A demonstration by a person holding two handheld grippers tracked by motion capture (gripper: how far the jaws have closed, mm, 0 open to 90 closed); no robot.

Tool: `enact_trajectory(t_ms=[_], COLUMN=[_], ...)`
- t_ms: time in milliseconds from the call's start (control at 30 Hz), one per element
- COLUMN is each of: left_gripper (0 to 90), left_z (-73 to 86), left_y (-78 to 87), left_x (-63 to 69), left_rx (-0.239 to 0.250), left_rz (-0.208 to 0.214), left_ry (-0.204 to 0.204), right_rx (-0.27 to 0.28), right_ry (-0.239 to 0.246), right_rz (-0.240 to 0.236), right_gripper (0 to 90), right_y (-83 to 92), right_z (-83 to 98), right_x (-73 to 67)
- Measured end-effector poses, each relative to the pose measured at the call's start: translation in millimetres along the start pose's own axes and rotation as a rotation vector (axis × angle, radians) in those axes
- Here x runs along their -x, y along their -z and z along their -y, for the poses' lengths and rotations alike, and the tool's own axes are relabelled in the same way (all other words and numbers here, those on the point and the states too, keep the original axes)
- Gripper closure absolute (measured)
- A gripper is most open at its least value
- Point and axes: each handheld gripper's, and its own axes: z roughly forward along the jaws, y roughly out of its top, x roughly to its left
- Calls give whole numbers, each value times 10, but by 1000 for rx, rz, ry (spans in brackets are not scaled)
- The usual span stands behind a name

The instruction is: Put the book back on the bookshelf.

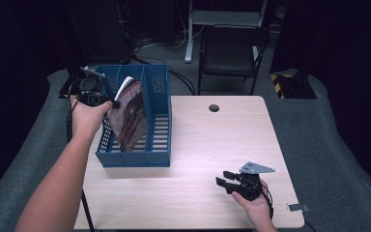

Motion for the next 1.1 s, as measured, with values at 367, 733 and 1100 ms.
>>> enact_trajectory(t_ms=[367,733,1100], left_gripper=[809,841,839], left_z=[7,-11,-19], left_y=[-10,-11,-22], left_x=[20,8,-32], left_rx=[-21,-28,-13], left_rz=[4,-15,-18], left_ry=[4,-8,13], right_rx=[-3,0,-4], right_ry=[3,2,3], right_rz=[-2,-1,-3], right_gripper=[534,534,535], right_y=[1,6,0], right_z=[-2,-4,-4], right_x=[-5,-1,-6])
